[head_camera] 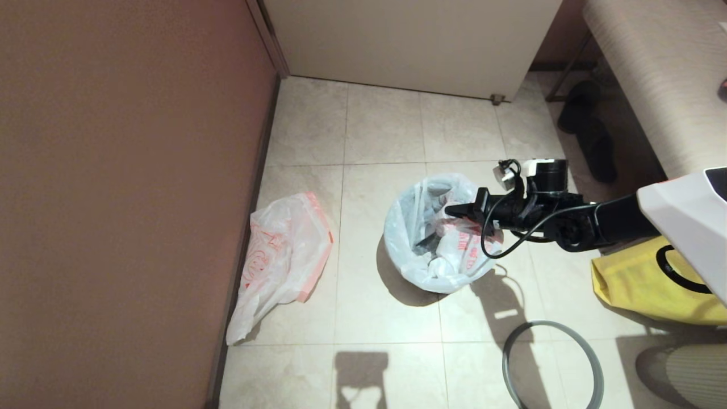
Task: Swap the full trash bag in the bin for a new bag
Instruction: Place the trash bag on the floor
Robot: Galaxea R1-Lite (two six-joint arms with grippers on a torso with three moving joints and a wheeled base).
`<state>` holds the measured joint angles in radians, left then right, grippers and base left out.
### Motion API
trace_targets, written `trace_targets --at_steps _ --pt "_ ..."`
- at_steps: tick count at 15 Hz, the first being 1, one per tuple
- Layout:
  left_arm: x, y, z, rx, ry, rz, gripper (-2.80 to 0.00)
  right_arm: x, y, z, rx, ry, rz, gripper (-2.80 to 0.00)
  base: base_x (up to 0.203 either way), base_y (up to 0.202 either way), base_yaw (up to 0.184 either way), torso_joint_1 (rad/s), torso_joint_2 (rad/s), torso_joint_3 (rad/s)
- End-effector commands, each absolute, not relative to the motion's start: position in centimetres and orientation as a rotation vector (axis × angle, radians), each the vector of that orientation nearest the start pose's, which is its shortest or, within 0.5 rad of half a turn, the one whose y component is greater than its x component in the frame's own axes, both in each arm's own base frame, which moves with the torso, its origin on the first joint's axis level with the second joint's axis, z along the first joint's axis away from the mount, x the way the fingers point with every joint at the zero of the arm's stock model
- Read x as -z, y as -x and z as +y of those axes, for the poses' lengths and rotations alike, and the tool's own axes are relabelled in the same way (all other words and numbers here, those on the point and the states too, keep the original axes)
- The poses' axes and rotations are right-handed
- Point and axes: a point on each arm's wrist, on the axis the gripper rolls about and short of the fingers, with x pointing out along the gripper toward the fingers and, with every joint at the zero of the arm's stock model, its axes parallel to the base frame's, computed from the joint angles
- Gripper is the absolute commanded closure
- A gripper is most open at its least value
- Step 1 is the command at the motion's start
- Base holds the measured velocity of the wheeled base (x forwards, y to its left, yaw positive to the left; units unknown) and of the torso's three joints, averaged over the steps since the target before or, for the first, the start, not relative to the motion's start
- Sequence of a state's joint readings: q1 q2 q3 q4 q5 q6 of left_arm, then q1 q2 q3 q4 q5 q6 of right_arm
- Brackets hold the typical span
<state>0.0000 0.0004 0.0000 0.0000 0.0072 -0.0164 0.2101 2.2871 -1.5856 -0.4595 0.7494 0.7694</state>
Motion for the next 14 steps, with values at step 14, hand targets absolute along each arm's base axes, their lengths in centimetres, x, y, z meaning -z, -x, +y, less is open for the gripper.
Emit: trace_targets --at_steps 14 --pt "-7.5 2.3 0.0 -0.008 0.017 0.000 0.00 -8.4 -48.9 18.2 -0.818 -0.678 0.682 0.00 0.000 0.000 0.000 0.000 0.00 0.000"
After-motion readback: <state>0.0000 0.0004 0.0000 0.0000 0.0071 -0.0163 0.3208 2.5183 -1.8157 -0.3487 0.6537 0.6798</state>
